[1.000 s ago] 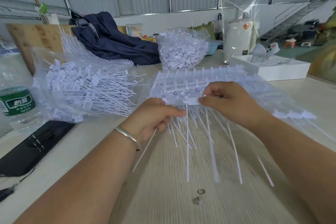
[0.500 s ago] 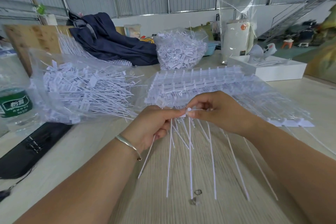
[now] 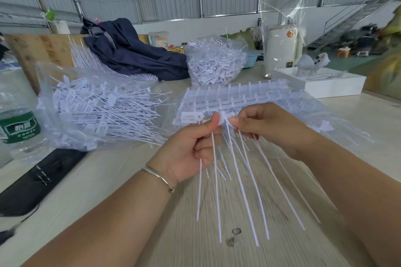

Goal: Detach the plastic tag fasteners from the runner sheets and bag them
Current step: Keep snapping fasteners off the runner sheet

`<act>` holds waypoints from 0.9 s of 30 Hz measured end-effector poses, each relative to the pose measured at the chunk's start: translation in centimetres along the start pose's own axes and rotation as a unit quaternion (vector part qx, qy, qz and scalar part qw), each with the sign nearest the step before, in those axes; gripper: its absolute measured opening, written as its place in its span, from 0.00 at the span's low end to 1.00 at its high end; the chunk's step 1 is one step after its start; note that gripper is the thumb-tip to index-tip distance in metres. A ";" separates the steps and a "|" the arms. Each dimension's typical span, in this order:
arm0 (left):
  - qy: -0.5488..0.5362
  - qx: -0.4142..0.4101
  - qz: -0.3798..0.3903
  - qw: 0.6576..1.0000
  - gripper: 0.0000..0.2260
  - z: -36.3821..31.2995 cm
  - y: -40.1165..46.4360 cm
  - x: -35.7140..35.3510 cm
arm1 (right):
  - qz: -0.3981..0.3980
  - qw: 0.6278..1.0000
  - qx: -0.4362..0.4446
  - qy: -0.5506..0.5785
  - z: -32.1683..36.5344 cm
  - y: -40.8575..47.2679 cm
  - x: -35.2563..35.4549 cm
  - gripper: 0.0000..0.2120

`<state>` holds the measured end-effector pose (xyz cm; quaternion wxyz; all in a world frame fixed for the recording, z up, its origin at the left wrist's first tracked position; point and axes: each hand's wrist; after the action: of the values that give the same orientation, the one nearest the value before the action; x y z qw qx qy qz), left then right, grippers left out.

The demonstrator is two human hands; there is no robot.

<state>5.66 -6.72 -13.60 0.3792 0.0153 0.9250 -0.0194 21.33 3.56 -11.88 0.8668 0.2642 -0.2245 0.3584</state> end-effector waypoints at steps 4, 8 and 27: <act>0.002 0.057 0.072 0.996 0.15 0.5 0.1 0.0 | 0.029 0.998 0.025 0.044 0.5 -0.4 -0.6 0.16; 0.004 0.054 0.044 0.998 0.20 0.1 -0.1 0.3 | 0.011 0.999 0.022 0.035 0.4 -0.4 -0.7 0.18; 0.335 -0.082 -0.184 0.920 0.12 -0.2 0.4 0.9 | -0.068 0.998 0.004 0.012 -0.9 0.2 0.1 0.03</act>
<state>4.92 -6.26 -14.07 0.0368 -0.1805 0.9829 -0.0065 21.39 4.27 -12.44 0.8907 0.2783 -0.1940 0.3026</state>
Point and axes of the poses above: each hand's wrist, its own y-axis towards the middle knuckle, its own x-axis out of the back of the hand, z = x × y, and after that the axes turned 10 degrees about -y, right-handed
